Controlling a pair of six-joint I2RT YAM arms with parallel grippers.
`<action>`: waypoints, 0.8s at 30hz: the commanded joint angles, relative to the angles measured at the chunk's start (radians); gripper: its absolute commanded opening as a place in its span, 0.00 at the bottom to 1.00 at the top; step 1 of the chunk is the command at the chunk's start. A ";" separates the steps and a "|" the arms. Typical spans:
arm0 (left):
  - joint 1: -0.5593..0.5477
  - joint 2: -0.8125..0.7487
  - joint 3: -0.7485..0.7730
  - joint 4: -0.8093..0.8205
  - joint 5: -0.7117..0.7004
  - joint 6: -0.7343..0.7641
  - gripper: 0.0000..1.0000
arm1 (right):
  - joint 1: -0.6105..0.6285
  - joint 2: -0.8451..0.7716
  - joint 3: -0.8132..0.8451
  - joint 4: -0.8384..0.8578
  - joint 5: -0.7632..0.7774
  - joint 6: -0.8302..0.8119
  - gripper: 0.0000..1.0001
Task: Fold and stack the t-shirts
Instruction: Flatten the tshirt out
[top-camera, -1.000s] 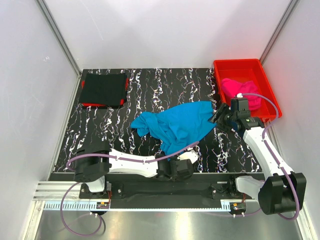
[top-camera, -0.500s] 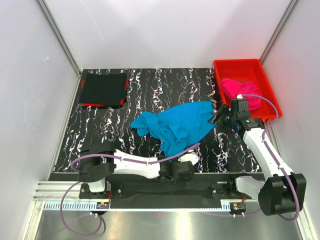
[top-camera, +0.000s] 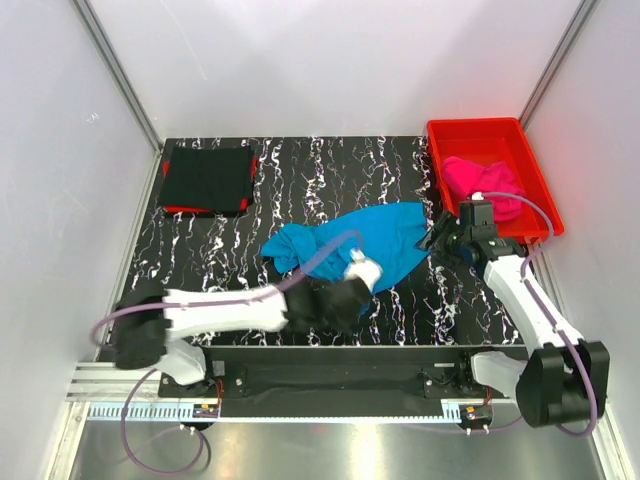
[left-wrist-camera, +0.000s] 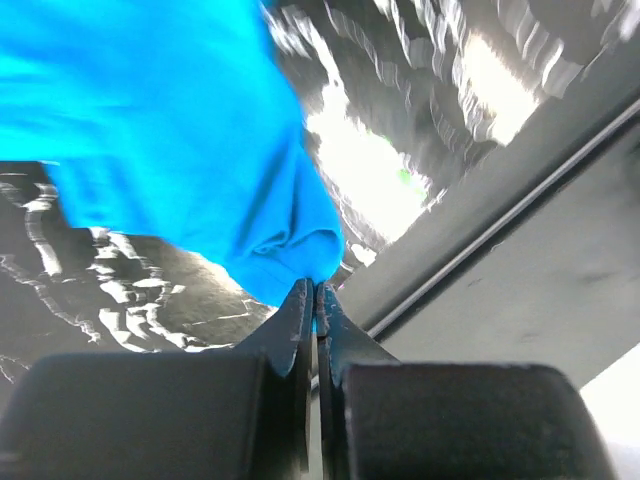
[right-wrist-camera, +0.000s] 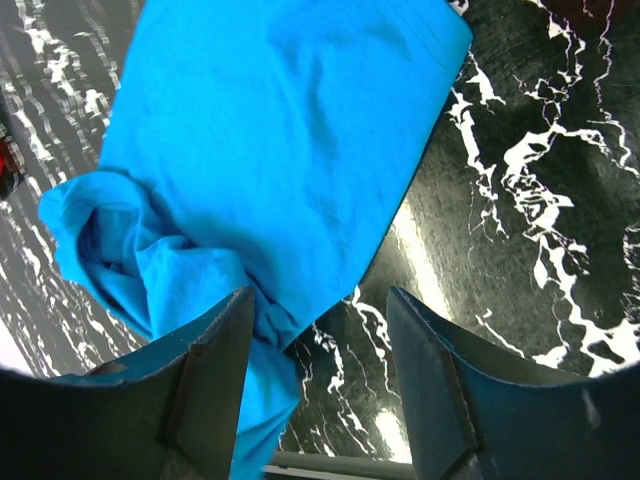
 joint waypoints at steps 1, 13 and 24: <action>0.160 -0.211 0.030 -0.017 0.138 -0.121 0.00 | -0.005 0.066 -0.003 0.066 0.015 0.026 0.62; 0.961 -0.592 -0.038 -0.170 0.409 -0.150 0.00 | 0.021 0.272 0.028 0.186 0.015 0.062 0.58; 1.156 -0.606 -0.119 -0.176 0.451 -0.100 0.00 | 0.063 0.417 0.011 0.205 0.092 0.015 0.62</action>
